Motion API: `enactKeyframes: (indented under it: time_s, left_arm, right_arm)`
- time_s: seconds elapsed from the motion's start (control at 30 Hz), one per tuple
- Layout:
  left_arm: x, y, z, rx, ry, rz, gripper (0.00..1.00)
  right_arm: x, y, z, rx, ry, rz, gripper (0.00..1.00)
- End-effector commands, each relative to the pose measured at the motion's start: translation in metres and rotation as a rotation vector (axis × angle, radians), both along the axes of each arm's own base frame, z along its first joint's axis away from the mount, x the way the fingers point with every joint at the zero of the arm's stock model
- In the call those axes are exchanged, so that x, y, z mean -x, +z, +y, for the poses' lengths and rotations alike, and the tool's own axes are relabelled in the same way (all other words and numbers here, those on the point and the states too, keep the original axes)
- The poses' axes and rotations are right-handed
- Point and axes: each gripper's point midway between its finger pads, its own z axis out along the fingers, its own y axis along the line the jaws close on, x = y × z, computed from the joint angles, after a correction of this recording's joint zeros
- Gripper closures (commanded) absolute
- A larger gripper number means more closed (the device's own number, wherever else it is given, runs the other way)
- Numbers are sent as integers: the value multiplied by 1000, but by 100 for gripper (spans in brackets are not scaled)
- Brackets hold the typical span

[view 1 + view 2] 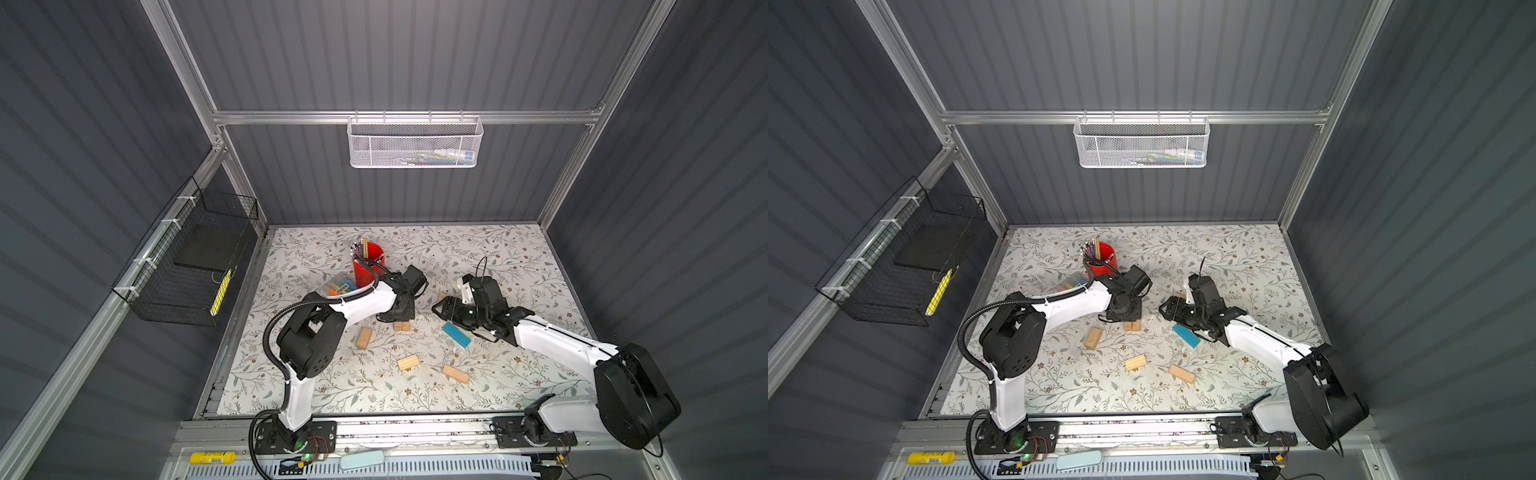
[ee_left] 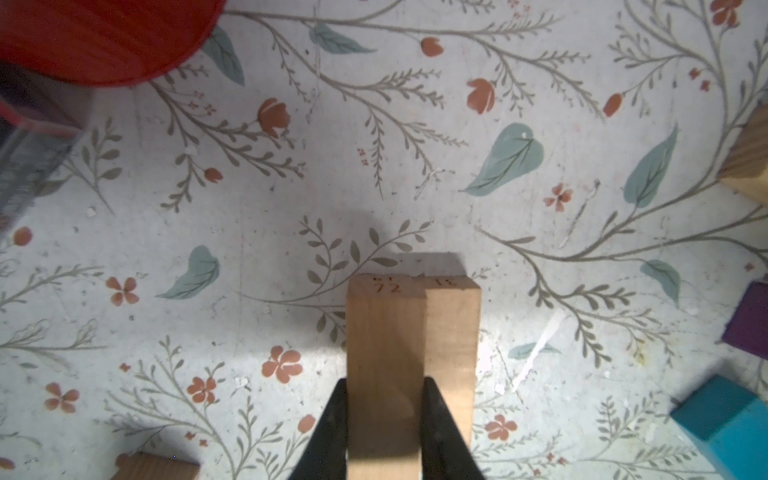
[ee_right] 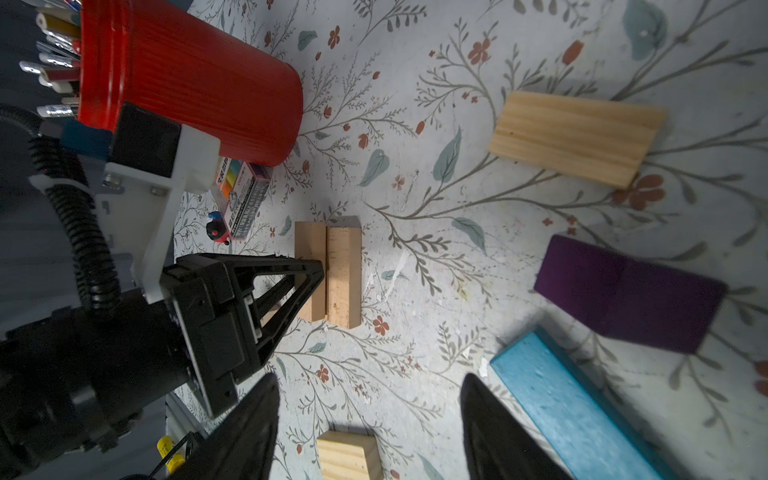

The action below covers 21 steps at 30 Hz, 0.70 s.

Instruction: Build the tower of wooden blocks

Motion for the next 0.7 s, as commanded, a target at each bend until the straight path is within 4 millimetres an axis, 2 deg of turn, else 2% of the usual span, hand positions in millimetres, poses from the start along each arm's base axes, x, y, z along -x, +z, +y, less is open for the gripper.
enactKeyframes:
  time_s: [0.0, 0.23, 0.67]
  left_arm:
    - [1, -1, 4, -13, 4, 8, 84]
    - [3, -4, 5, -20, -1, 21, 83]
    - [4, -6, 5, -27, -9, 27, 74]
  right_arm:
    - [2, -7, -1, 6, 3, 15, 31]
    - [2, -9, -1, 8, 2, 19, 31]
    - [1, -7, -1, 4, 3, 16, 31]
